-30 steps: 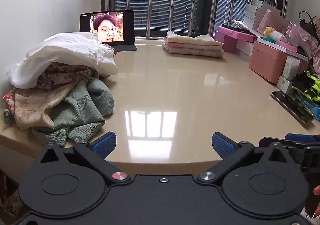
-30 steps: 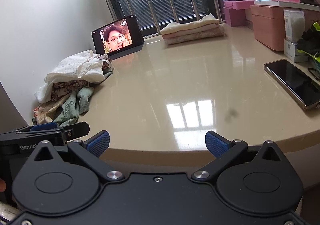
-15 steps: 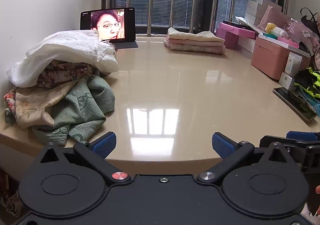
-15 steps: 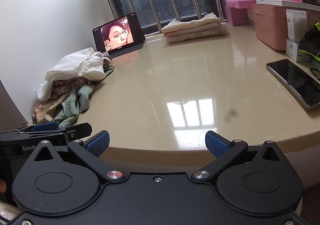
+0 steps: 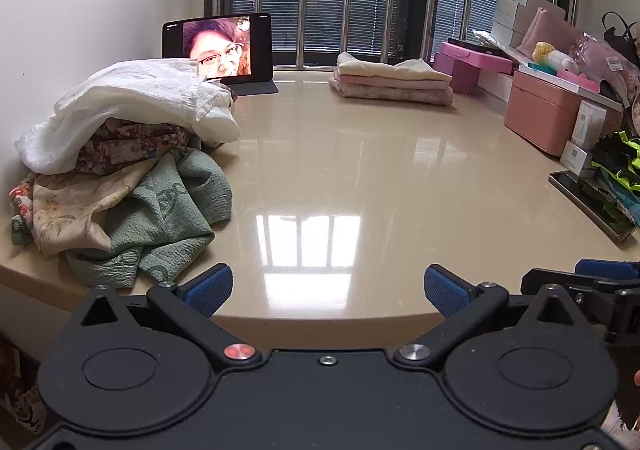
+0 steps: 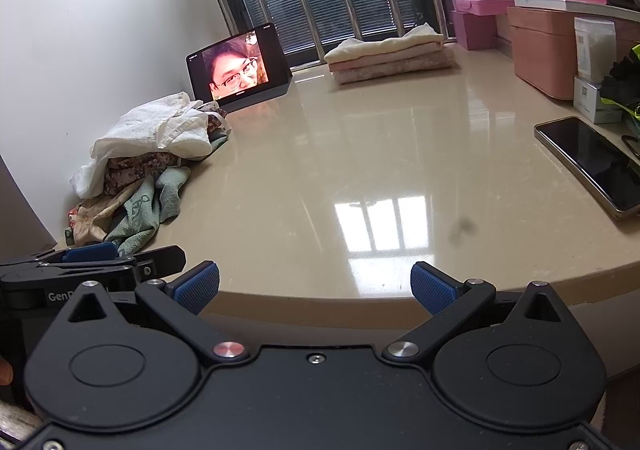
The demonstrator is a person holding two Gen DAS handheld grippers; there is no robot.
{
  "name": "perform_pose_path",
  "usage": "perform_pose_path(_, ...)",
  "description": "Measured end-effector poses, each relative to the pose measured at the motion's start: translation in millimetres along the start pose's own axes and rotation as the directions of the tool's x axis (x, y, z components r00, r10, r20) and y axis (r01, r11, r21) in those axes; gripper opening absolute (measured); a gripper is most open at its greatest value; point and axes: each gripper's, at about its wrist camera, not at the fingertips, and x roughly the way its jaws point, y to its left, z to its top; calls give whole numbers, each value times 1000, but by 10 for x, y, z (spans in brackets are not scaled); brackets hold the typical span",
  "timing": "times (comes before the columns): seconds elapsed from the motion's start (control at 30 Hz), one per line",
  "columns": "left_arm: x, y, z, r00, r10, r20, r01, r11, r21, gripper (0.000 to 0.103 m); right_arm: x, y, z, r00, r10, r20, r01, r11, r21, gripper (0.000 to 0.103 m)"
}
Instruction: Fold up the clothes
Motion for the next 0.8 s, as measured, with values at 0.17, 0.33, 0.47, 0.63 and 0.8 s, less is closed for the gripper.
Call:
perform_pose_path(0.17, -3, -1, -1, 1000, -5, 4, 5, 1000, 4, 103, 5, 3, -6, 1000, 1, -3, -1, 1000, -1, 103)
perform_pose_path(0.33, 0, -6, -6, 1000, -2, 1, 2, 1000, 8, 103, -6, 2, -4, 1000, 2, 2, -2, 1000, -4, 103)
perform_pose_path(0.47, 1, -7, -6, 1000, -3, 3, 3, 1000, 9, 103, -7, -3, -4, 1000, 3, 1, -3, 1000, -4, 103)
perform_pose_path(0.63, 0, -1, 0, 1000, -4, 5, 4, 1000, 8, 103, -9, -2, -9, 1000, 2, 2, -2, 1000, -4, 103)
perform_pose_path(0.8, -4, -6, 3, 1000, -7, 6, 7, 1000, 13, 103, -5, -1, -5, 1000, 3, 2, -3, 1000, -5, 103)
